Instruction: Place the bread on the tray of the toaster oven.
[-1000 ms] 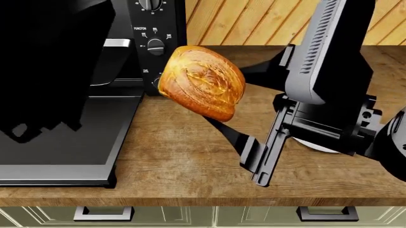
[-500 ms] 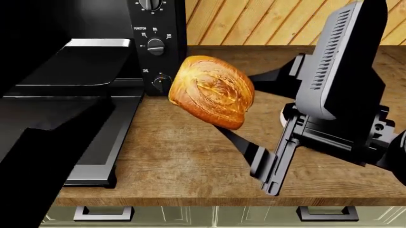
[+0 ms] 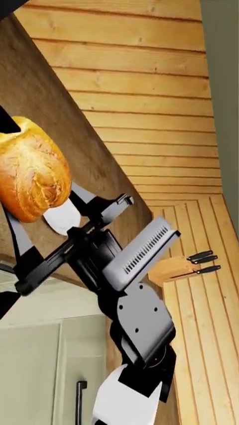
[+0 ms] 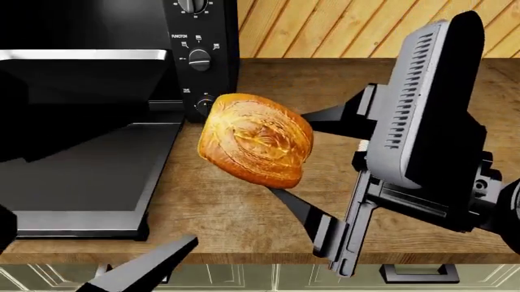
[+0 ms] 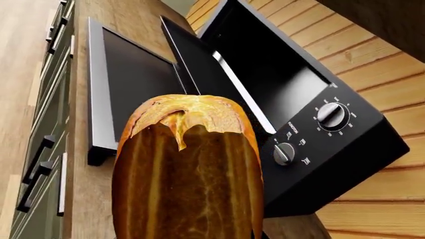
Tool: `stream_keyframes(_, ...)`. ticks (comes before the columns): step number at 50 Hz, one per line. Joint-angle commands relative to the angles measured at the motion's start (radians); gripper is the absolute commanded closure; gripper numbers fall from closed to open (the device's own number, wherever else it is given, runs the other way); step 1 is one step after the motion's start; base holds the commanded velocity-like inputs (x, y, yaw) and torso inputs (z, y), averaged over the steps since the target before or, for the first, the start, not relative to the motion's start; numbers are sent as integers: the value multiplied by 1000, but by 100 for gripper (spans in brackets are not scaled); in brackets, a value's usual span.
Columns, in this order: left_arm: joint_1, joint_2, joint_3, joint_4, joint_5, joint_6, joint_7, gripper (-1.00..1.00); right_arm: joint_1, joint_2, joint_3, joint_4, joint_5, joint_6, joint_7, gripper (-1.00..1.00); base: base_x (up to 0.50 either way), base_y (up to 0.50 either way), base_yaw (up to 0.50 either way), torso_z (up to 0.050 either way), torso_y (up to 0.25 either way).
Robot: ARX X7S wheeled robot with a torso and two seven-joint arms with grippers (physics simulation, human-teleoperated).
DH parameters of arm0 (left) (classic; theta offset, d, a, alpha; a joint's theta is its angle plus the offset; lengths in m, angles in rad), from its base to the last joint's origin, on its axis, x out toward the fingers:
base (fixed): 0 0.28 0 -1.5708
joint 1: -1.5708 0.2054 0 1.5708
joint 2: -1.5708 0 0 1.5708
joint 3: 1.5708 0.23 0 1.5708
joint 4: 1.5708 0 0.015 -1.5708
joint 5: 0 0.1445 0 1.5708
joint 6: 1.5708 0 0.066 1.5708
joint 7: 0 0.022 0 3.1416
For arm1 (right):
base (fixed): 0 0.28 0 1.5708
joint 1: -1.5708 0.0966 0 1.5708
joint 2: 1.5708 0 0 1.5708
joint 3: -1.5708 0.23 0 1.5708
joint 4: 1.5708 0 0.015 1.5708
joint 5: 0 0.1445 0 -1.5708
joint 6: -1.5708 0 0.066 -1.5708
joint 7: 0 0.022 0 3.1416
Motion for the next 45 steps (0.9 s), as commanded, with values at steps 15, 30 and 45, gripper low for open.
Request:
stream_keyframes(15,-219,83,186,-57,-37,-161,-18,-100,108,-8,44,-110,7,84,-19,100,0,0,0,1,0)
stream_keyframes(30,-212,71,199,-77,-18,-207,7,-100,105,-16,47,-107,4,87,-17,100,0,0,0,0,1)
stream_keyframes(45,-181,62,175,-62,-6,-190,21,-100,148,-8,74,-186,56,98,-12,100,0,0,0,0,1)
